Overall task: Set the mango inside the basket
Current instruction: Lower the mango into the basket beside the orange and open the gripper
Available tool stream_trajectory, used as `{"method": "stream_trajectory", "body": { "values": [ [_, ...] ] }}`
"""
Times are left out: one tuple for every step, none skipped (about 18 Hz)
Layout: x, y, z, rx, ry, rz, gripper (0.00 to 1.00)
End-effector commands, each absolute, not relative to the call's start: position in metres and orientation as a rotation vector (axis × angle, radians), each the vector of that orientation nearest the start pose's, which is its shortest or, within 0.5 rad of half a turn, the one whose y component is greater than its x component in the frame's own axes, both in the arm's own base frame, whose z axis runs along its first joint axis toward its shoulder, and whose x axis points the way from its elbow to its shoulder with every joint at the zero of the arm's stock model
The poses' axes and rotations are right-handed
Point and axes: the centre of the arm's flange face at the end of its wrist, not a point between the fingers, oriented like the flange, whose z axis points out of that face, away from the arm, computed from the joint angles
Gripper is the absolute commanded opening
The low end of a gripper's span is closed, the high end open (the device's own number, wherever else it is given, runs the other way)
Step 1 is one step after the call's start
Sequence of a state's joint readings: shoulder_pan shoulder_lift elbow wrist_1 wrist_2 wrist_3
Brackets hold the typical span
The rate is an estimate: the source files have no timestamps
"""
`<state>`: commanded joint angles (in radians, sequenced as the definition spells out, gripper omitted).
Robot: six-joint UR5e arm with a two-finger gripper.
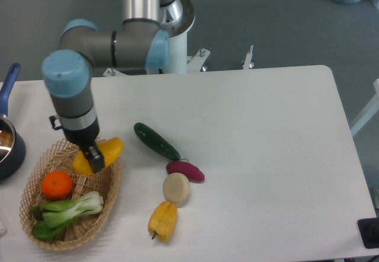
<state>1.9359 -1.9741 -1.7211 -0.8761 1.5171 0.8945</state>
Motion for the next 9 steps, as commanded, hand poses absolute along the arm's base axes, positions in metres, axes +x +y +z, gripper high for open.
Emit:
{"method": "stream_trajectory", "body": {
  "values": [
    [-0.084,0.624,0.257,-2.894,0.79,0.056,0.65],
    [-0.081,0.625,0.254,-2.895,0.797,0.052,0.69],
    [-0.081,0.626,0.252,-2.895,0.799,0.051,0.72],
    [-0.081,0.627,0.255,-2.889,0.8,0.054,0.81],
    [-0.082,0.629,0.257,-2.886,0.8,0.06,0.98],
    [-0.082,0.63,0.259,-2.884,0.795,0.061,1.0],
    [-0.082,0.629,0.259,-2.885,0.792,0.062,1.0],
    [-0.081,0.627,0.261,-2.884,0.79,0.064,1.0],
    [-0.081,0.626,0.264,-2.882,0.785,0.067,1.0]
  ]
}}
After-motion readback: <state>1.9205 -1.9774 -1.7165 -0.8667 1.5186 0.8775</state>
